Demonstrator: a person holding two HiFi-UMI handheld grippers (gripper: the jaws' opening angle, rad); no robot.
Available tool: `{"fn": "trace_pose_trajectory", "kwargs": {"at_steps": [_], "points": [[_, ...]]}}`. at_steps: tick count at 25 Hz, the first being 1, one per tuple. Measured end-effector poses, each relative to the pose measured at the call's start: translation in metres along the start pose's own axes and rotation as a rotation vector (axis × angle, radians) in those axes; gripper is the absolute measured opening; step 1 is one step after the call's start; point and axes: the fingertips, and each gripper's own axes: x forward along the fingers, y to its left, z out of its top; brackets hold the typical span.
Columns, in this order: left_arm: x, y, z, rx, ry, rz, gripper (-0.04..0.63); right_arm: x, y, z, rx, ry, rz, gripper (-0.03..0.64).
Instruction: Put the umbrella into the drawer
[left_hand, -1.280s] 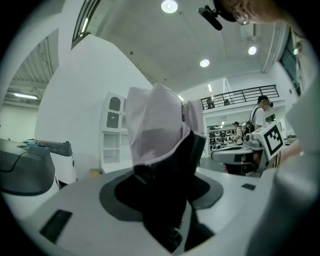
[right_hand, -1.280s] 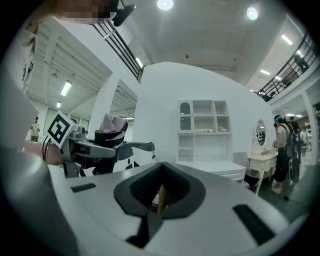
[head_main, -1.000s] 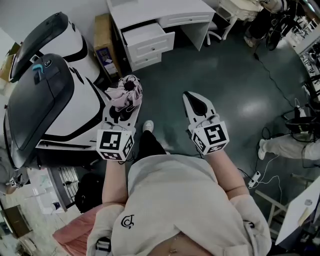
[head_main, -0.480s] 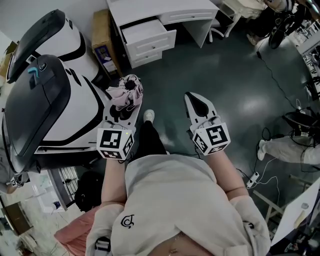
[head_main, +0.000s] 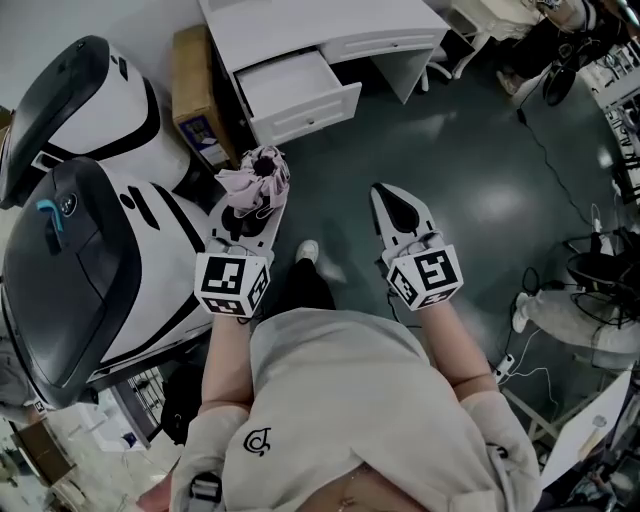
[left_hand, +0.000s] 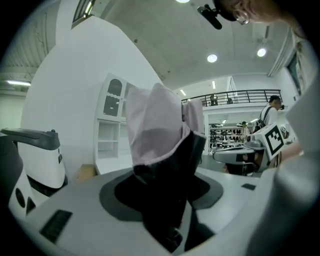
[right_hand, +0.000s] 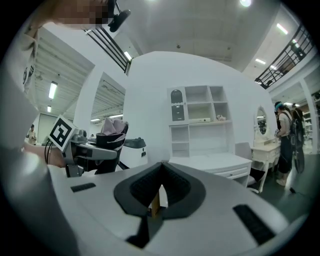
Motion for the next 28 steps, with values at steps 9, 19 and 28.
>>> {"fn": "trace_pose_trajectory", "kwargs": {"at_steps": [9, 19, 28], "points": [[0.132, 0.116, 0.033, -0.002, 0.001, -0.041, 0.238, 0.159, -0.058, 0.023, -0.02, 0.012, -0.042, 0.006], [0.222, 0.174, 0.033, 0.009, 0.054, -0.042, 0.236, 0.26, -0.108, 0.033, -0.054, 0.03, -0.035, 0.006], [0.305, 0.201, 0.015, 0.034, 0.123, 0.017, 0.238, 0.342, -0.167, 0.019, -0.052, 0.033, 0.104, 0.006]]}}
